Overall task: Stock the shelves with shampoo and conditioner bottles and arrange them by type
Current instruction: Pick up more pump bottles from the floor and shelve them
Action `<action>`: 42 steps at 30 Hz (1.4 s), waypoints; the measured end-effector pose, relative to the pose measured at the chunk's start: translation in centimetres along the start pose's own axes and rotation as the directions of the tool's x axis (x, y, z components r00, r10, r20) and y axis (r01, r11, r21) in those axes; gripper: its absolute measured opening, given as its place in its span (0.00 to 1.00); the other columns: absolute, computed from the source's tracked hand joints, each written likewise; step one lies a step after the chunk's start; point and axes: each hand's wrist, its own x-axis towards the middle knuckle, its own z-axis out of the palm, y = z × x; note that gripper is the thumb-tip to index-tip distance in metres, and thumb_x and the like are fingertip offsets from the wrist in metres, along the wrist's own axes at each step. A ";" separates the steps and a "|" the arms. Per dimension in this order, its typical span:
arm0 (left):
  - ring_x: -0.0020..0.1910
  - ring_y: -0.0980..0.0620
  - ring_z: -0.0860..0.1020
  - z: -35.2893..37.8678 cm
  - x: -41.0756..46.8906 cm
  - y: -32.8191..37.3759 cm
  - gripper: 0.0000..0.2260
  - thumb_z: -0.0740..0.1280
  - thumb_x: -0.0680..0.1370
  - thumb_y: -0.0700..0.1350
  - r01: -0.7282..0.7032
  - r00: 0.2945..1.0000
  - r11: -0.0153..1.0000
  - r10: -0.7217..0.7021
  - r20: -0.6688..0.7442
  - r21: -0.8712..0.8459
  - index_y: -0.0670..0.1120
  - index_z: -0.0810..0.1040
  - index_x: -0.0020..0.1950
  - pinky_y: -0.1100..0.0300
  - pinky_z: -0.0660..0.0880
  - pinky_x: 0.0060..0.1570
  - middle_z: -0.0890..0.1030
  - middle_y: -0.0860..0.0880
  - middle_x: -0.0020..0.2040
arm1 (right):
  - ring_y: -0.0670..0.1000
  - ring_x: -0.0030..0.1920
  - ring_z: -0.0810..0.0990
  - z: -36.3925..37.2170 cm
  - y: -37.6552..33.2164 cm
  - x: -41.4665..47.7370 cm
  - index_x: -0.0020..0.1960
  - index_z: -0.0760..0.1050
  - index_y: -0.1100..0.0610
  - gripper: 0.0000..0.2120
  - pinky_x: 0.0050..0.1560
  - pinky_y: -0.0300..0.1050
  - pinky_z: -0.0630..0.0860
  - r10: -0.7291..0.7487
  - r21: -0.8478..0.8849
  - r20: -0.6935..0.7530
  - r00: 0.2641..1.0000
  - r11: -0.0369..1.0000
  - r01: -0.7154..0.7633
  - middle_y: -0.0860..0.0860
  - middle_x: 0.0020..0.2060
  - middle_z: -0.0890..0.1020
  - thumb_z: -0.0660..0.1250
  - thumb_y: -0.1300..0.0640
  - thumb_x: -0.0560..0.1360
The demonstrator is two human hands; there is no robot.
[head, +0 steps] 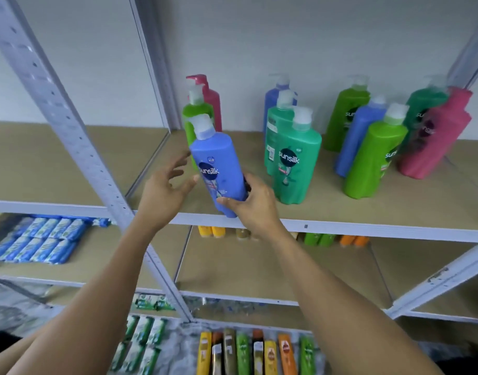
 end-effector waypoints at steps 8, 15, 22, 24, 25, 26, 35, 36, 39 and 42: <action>0.80 0.43 0.55 -1.1 2.4 -10.6 0.26 0.54 0.82 0.64 0.027 0.971 0.695 -0.190 0.147 0.718 0.56 0.63 0.78 0.36 0.52 0.74 0.60 0.47 0.80 | 0.44 0.48 0.82 4.0 -0.2 3.7 0.59 0.77 0.50 0.24 0.47 0.42 0.79 0.054 0.023 0.012 0.998 0.998 -0.054 0.44 0.50 0.84 0.81 0.52 0.66; 0.80 0.43 0.53 -0.4 2.3 -12.0 0.29 0.38 0.79 0.64 -0.018 0.981 0.556 -0.149 0.122 0.831 0.59 0.59 0.78 0.28 0.50 0.70 0.57 0.48 0.81 | 0.44 0.51 0.83 6.4 1.2 5.3 0.62 0.74 0.46 0.27 0.52 0.45 0.82 0.078 0.047 0.045 0.996 0.996 -0.080 0.42 0.52 0.84 0.80 0.49 0.67; 0.79 0.41 0.56 -0.4 2.1 -11.9 0.29 0.39 0.79 0.63 -0.025 0.984 0.545 -0.133 0.116 0.838 0.58 0.61 0.77 0.31 0.57 0.69 0.60 0.47 0.80 | 0.43 0.52 0.82 7.2 1.2 5.8 0.63 0.73 0.44 0.28 0.52 0.42 0.80 0.077 0.032 0.052 0.996 0.996 -0.079 0.42 0.54 0.84 0.81 0.51 0.67; 0.79 0.41 0.57 -0.4 2.0 -11.9 0.29 0.39 0.79 0.62 -0.030 0.985 0.542 -0.127 0.117 0.840 0.57 0.63 0.77 0.32 0.59 0.68 0.61 0.47 0.80 | 0.42 0.52 0.82 7.0 1.2 5.7 0.62 0.72 0.42 0.28 0.53 0.42 0.80 0.093 0.008 0.078 0.993 0.996 -0.094 0.41 0.54 0.83 0.81 0.51 0.67; 0.79 0.41 0.57 -0.5 2.0 -11.9 0.29 0.39 0.79 0.63 -0.029 0.985 0.550 -0.128 0.118 0.834 0.58 0.63 0.77 0.32 0.58 0.68 0.61 0.47 0.80 | 0.43 0.52 0.82 6.8 1.3 5.6 0.62 0.72 0.42 0.27 0.54 0.43 0.80 0.106 -0.014 0.096 0.990 0.994 -0.105 0.41 0.54 0.83 0.81 0.50 0.67; 0.79 0.41 0.56 -0.5 2.0 -11.9 0.29 0.39 0.79 0.63 -0.029 0.985 0.565 -0.126 0.121 0.825 0.59 0.63 0.77 0.32 0.58 0.69 0.61 0.48 0.80 | 0.44 0.53 0.82 6.6 1.5 5.5 0.62 0.72 0.43 0.27 0.55 0.46 0.80 0.115 -0.042 0.115 0.987 0.993 -0.111 0.42 0.54 0.83 0.80 0.50 0.67; 0.80 0.44 0.57 -0.1 -0.5 -11.5 0.28 0.42 0.81 0.64 -0.050 0.996 0.677 -0.025 0.091 0.735 0.60 0.67 0.76 0.36 0.52 0.74 0.64 0.54 0.79 | 0.53 0.78 0.61 -0.3 4.0 -0.6 0.78 0.65 0.53 0.30 0.78 0.48 0.57 -0.001 -0.654 0.391 0.920 0.703 0.278 0.51 0.78 0.65 0.62 0.40 0.81; 0.80 0.44 0.56 0.3 -1.3 -11.4 0.28 0.43 0.81 0.64 -0.047 0.997 0.692 -0.013 0.077 0.720 0.59 0.67 0.76 0.36 0.50 0.74 0.63 0.54 0.79 | 0.53 0.80 0.58 -1.3 4.6 -1.9 0.80 0.61 0.51 0.32 0.80 0.51 0.53 -0.020 -0.684 0.431 0.902 0.645 0.341 0.50 0.80 0.61 0.60 0.39 0.81; 0.80 0.43 0.52 1.8 -4.2 -11.3 0.29 0.48 0.81 0.65 -0.074 0.997 0.706 0.034 0.071 0.704 0.56 0.63 0.79 0.36 0.47 0.76 0.59 0.53 0.81 | 0.53 0.82 0.51 -4.2 6.0 -5.8 0.82 0.54 0.51 0.35 0.81 0.56 0.49 -0.080 -0.739 0.449 0.890 0.526 0.421 0.52 0.82 0.53 0.57 0.37 0.80; 0.82 0.42 0.41 3.6 -7.6 -10.7 0.32 0.54 0.81 0.63 -0.118 0.993 0.792 0.080 0.090 0.599 0.51 0.56 0.82 0.39 0.49 0.78 0.49 0.50 0.83 | 0.55 0.82 0.50 -5.9 7.1 -8.8 0.78 0.65 0.54 0.31 0.79 0.60 0.55 -0.121 -0.730 0.422 0.898 0.541 0.416 0.54 0.82 0.53 0.59 0.39 0.80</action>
